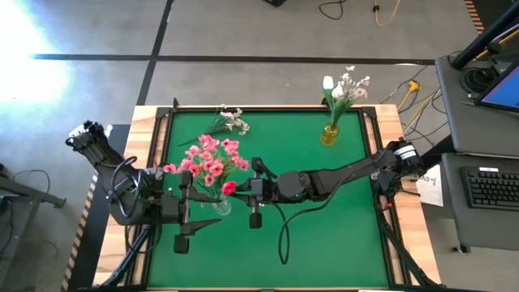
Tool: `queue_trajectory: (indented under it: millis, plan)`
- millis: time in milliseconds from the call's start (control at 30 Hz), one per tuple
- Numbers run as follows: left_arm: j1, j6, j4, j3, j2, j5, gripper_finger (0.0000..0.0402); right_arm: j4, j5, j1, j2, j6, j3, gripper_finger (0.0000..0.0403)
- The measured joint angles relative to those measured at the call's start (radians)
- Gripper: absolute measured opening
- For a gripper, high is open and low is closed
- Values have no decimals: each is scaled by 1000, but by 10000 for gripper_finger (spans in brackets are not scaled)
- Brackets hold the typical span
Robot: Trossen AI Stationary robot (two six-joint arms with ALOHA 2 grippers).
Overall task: Sort flowers into vase by color
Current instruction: Put the red flowers into the transparent vase
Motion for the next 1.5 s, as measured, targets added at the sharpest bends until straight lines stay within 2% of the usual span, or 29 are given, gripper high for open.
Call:
queue_trajectory:
  millis: [267,467,567,700,767,867,967,1133,1233,1333,1433,1500]
  plan:
    - [-8,0,3,6,1,0,185,-33,0,-6,0,0,20,18]
    - [-105,-90,-108,21,2,1,185,-41,0,-8,0,-2,20,18]
    - [-177,-189,-164,37,12,6,185,-44,0,-7,0,-1,20,18]
    - [-294,-479,-360,52,53,185,185,-48,0,-8,-1,-1,20,18]
    - [-358,-626,-420,54,94,189,185,-48,0,-7,-1,-1,20,18]
    - [-437,-819,-505,45,168,148,185,-49,0,-7,-1,1,20,18]
    - [-481,-986,-569,45,231,64,179,-50,0,-7,-1,17,20,18]
    - [-510,-1152,-693,45,332,-72,154,-52,0,-7,-1,26,20,18]
    - [-499,-1247,-776,38,393,-242,140,-53,0,-7,-1,32,20,18]
    - [-465,-1405,-851,12,461,-377,132,-53,0,-7,-1,41,20,18]
    - [-408,-1616,-885,-45,527,-476,131,-55,0,-6,-1,42,20,18]
    - [-366,-1715,-881,-79,578,-483,138,-57,0,-6,-1,42,20,18]
